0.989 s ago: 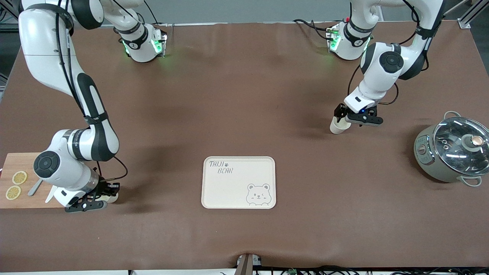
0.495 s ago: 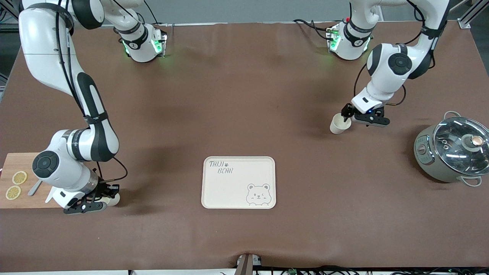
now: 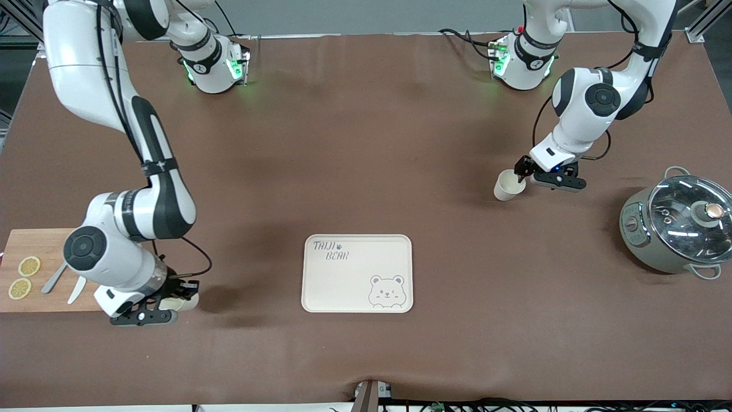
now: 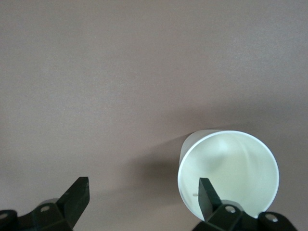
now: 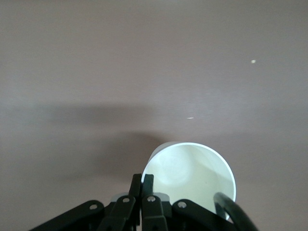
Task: Place white IKEA cup upright on tray with both arms
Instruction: 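Carry the white cup with the right gripper onto the bear tray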
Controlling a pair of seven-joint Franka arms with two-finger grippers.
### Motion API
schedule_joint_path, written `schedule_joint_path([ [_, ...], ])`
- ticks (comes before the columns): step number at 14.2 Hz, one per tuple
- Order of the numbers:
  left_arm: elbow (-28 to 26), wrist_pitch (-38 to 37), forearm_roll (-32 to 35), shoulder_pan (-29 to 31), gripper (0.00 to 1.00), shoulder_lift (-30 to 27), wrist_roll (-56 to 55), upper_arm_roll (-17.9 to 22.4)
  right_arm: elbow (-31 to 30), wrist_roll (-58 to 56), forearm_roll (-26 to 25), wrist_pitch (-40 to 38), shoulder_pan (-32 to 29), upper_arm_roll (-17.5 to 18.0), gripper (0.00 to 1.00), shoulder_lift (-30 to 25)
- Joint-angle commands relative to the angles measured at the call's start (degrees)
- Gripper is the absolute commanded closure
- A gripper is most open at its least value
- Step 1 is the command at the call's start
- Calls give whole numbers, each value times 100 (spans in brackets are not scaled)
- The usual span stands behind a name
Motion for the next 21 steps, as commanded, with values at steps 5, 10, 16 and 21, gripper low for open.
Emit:
schedule_joint_path([
  [5, 171, 386, -84, 5, 0, 434, -137, -293, 272, 1761, -108, -257, 953, -21, 100, -46],
  [10, 180, 404, -101, -4, 99, 479, -452, -363, 868, 2113, -12, -459, 1428, -21, 100, 260],
  [16, 267, 404, -57, -30, 100, 566, -577, -390, 1985, 2825, -3, -371, 1851, 5, 100, 1271],
  [21, 881, 168, -66, -109, 100, 610, -1077, -512, 2092, 3265, -11, -240, 2009, 251, 100, 1483],
])
